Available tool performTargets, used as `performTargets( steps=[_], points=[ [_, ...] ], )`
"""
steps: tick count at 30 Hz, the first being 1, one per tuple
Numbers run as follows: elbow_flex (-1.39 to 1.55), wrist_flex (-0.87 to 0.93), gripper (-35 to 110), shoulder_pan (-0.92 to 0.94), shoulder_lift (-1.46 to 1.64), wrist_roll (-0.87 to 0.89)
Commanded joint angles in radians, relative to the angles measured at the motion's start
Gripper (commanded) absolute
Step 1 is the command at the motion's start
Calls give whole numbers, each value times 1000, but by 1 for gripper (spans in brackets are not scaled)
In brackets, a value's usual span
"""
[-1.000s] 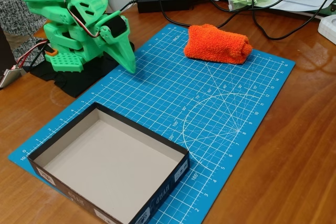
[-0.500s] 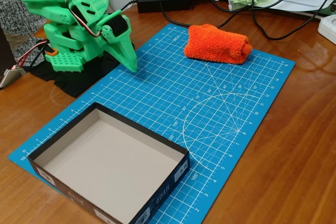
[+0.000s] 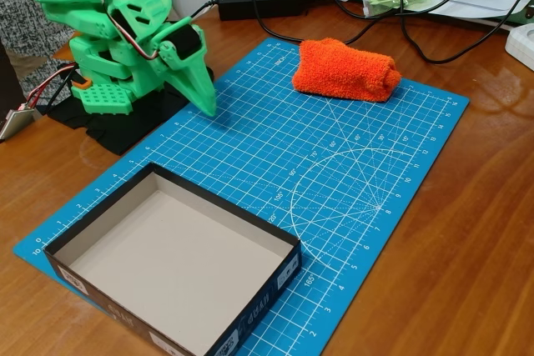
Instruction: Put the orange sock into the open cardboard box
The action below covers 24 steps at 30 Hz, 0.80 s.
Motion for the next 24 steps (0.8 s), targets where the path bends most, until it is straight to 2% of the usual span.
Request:
performTargets(
  steps=[1, 24],
  points=[
    [-3, 3, 0, 21, 14, 18],
    [-2, 0, 0, -25, 14, -17]
  ],
)
